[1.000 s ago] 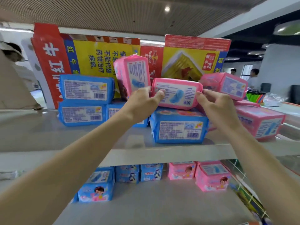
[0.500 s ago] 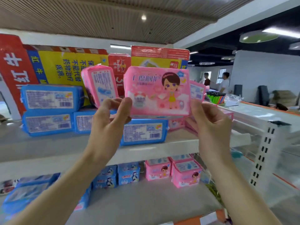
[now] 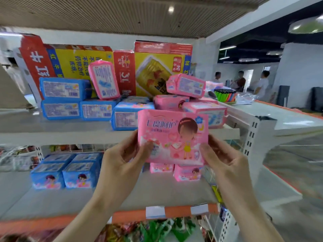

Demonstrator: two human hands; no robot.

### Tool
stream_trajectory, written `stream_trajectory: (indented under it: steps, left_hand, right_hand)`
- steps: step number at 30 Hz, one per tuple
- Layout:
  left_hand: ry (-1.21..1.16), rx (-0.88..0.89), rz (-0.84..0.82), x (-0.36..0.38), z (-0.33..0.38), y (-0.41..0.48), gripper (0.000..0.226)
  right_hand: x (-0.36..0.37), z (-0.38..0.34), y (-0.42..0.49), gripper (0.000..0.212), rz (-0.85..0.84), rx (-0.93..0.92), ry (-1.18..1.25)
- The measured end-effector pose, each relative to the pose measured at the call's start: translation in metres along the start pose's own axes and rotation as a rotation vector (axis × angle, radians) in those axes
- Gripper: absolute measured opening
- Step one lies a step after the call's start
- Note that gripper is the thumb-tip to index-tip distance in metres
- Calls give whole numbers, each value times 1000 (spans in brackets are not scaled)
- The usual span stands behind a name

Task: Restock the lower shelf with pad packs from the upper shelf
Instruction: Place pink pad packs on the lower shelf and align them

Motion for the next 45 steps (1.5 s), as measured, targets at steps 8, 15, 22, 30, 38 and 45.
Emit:
stream_trajectory:
  steps: [8, 15, 22, 30, 38, 45]
  left_hand:
    - [-55, -3, -126, 37, 27, -1, 36]
    - [-89, 6, -215, 16, 44, 3, 23]
    - [33, -13, -207, -40, 53, 8, 15]
    - [14, -18, -209, -105, 53, 9, 19]
    - [137, 0, -194, -169, 48, 9, 38]
    - [115, 20, -192, -194, 46, 4, 57]
  right_hand:
    - [-54, -37, -10, 25, 73, -37, -80]
    - [-41, -61, -20, 18, 97, -60, -114]
    - [10, -74, -28, 45, 89, -27, -128]
    - [69, -84, -43, 21, 91, -40, -179]
    - [117, -97, -64, 27, 55, -78, -158]
    - [137, -99, -79, 42, 114, -120, -132]
Point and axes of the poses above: each hand's wrist, its own y-axis towards the middle knuckle, its own x-axis out of the palm, z = x × y, the point moved 1 cm from there along y, towards the middle knuckle, and after that the axes turned 10 degrees about -y, right-handed, at the moved point
